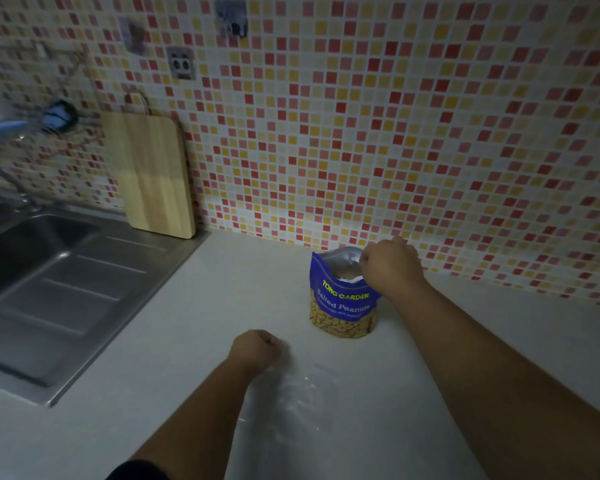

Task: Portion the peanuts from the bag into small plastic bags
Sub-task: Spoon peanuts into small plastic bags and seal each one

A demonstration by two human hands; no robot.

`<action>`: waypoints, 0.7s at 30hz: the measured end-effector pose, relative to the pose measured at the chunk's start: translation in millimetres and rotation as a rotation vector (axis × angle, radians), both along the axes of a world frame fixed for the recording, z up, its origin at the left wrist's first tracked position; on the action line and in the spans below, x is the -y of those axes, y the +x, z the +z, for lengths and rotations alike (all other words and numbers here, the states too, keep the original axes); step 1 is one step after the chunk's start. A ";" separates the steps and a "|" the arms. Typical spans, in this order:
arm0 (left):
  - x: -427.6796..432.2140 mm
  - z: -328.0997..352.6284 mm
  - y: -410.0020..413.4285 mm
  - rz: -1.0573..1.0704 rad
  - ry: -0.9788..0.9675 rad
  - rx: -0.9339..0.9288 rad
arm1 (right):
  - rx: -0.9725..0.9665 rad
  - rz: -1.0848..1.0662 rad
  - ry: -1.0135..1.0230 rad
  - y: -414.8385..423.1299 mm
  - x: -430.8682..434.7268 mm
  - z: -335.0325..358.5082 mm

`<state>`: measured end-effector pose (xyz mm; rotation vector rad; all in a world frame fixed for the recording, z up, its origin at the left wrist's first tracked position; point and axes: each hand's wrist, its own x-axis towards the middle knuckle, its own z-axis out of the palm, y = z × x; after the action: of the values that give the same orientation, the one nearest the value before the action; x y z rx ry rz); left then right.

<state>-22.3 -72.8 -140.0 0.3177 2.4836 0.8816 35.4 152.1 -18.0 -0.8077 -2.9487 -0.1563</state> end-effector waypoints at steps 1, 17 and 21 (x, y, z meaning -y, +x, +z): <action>-3.9 -1.9 3.2 -0.048 -0.018 -0.016 | -0.089 0.021 -0.019 1.3 -0.6 -0.9; -49.7 -24.3 33.0 -0.432 -0.254 -0.248 | -0.511 0.222 -0.241 76.1 44.4 -117.0; -46.0 -21.3 29.3 -0.345 -0.117 -0.142 | -0.171 0.057 -0.572 72.3 38.1 -141.4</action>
<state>7.0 -26.8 -161.4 0.7646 2.4884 0.5871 107.7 114.0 -159.4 -0.7346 -2.8624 0.7501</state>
